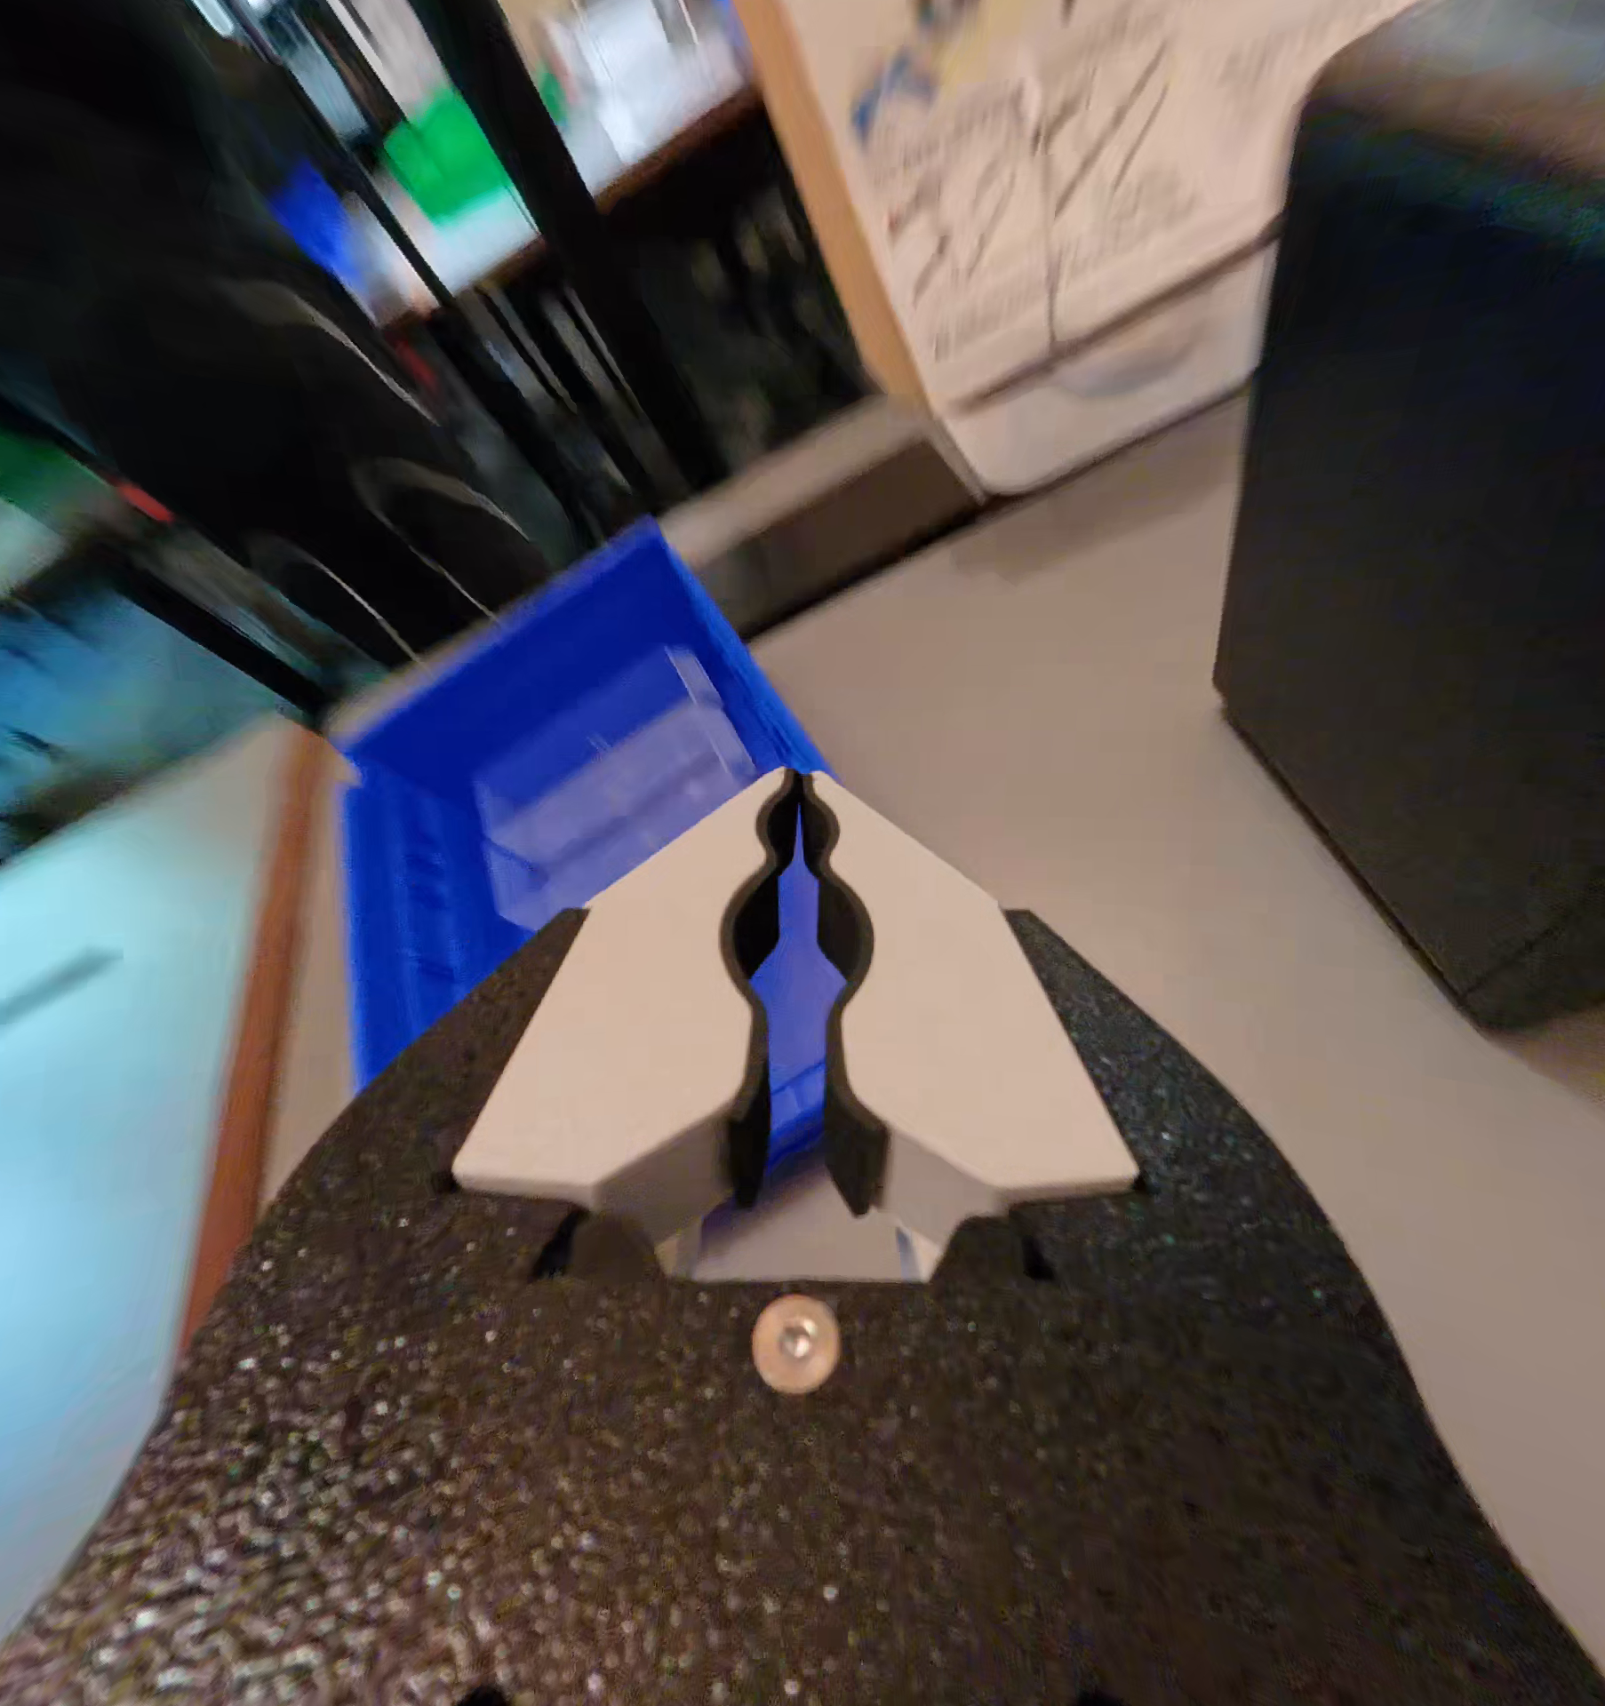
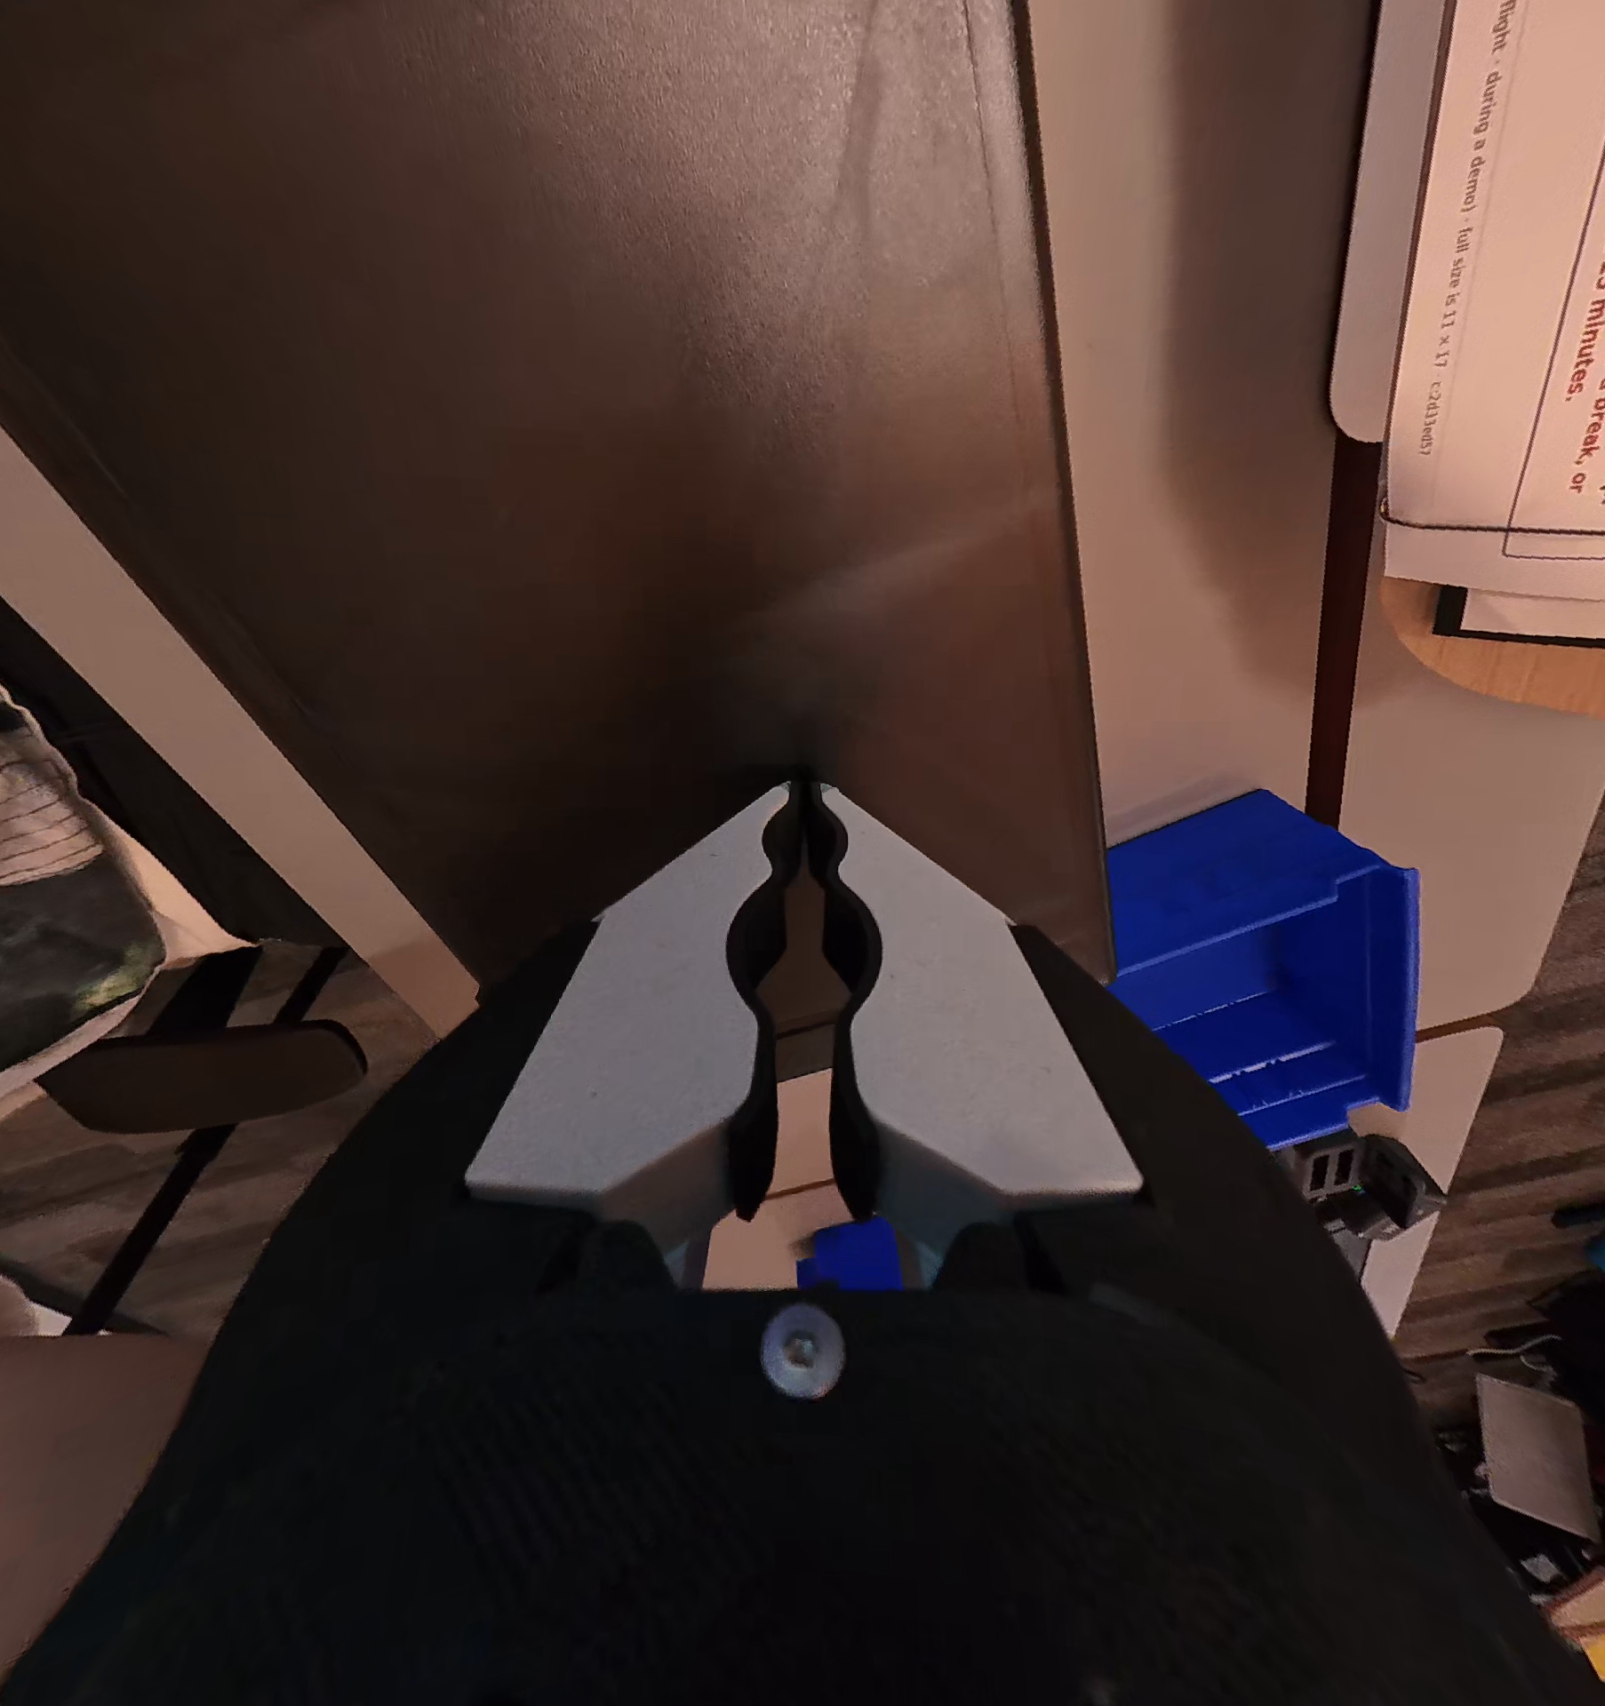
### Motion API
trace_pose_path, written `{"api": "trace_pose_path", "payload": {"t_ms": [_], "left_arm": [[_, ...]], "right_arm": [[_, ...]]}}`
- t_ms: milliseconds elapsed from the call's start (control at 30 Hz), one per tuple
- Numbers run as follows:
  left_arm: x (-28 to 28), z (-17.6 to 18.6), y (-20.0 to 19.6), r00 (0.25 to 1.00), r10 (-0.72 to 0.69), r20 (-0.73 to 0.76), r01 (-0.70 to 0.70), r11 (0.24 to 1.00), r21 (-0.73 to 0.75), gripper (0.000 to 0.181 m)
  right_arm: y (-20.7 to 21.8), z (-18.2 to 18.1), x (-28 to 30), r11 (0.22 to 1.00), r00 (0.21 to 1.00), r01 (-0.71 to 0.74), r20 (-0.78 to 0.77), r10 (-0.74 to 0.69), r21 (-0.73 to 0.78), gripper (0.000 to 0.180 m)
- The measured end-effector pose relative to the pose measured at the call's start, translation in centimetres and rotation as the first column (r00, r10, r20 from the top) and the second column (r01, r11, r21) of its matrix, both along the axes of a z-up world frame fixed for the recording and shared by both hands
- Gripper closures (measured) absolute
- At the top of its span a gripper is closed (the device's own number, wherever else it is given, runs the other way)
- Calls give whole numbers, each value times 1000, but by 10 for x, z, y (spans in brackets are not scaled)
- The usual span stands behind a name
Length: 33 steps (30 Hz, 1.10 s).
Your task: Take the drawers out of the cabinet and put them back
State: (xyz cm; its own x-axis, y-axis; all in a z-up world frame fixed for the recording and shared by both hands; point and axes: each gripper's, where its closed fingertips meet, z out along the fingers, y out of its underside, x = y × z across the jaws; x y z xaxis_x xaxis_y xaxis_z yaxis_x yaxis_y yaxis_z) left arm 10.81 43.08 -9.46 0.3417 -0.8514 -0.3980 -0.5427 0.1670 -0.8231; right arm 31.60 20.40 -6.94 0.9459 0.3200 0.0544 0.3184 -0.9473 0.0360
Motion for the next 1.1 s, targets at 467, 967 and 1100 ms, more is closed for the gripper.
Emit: {"api": "trace_pose_path", "payload": {"t_ms": [467, 967, 1100], "left_arm": [[86, -134, 149, 878, 41, -477, -369, 693, -619, 130], [82, -181, 160, 790, 50, -611, -480, 669, -567, 164], [68, -158, 150, 808, -6, -589, -420, 695, -584, 166]], "right_arm": [[0, 0, 0, 1000, 999, -8, -51, 9, 20, 180], [0, 0, 0, 1000, 998, -15, -53, 16, 19, 180], [0, 0, 0, 1000, 998, -4, -59, 5, 19, 180]]}}
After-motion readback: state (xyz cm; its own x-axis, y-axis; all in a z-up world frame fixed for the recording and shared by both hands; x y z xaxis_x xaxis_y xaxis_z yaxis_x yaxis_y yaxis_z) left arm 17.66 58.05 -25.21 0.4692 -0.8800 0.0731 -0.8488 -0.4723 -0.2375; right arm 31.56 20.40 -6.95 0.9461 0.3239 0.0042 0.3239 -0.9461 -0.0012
